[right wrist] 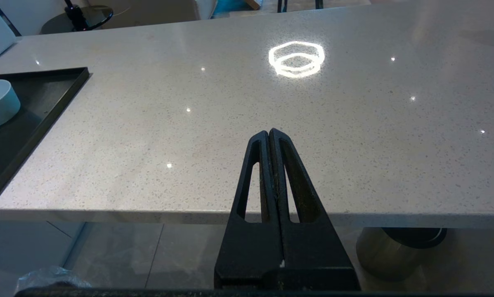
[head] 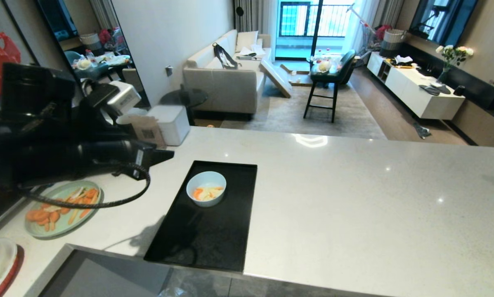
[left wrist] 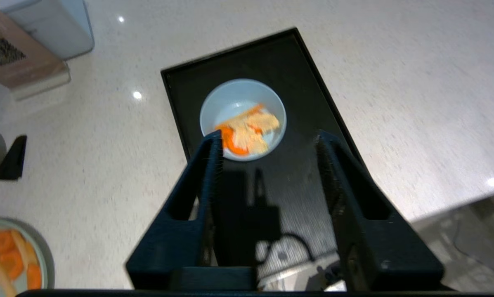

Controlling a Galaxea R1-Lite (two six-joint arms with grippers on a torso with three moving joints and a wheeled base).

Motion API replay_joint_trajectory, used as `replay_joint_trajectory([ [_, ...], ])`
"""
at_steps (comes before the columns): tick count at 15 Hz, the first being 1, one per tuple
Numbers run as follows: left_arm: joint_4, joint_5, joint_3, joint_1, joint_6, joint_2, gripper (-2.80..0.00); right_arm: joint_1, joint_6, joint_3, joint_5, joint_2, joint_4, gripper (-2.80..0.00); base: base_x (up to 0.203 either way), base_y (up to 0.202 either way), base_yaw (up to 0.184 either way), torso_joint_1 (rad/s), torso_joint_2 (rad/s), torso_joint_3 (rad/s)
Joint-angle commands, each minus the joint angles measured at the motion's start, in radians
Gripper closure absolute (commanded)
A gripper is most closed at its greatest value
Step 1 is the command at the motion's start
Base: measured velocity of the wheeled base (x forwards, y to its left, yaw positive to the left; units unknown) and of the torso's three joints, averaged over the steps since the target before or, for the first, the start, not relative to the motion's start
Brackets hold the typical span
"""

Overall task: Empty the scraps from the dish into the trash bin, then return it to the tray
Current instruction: Pick up the bowl with leftover food

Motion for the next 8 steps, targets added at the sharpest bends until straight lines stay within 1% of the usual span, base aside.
replay_joint_trajectory([
  [1,-0.033,0.026,-0.082,-0.004,-0.001,0.191,-2.80,0.000,0.000,0.000,0.000,0.000,0.000,0.00,0.000,0.000,0.000,0.000,0.00,0.000],
  [4,-0.044,0.072,-0.158,0.011,-0.002,0.333,-2.80,0.000,0.000,0.000,0.000,0.000,0.000,0.00,0.000,0.000,0.000,0.000,0.00,0.000],
  [7,-0.049,0.181,-0.200,0.015,-0.015,0.448,-2.80,0.000,0.000,0.000,0.000,0.000,0.000,0.00,0.000,0.000,0.000,0.000,0.00,0.000],
  [8,-0.050,0.200,-0.218,0.023,-0.016,0.484,-2.80,0.000,0.000,0.000,0.000,0.000,0.000,0.00,0.000,0.000,0.000,0.000,0.00,0.000],
])
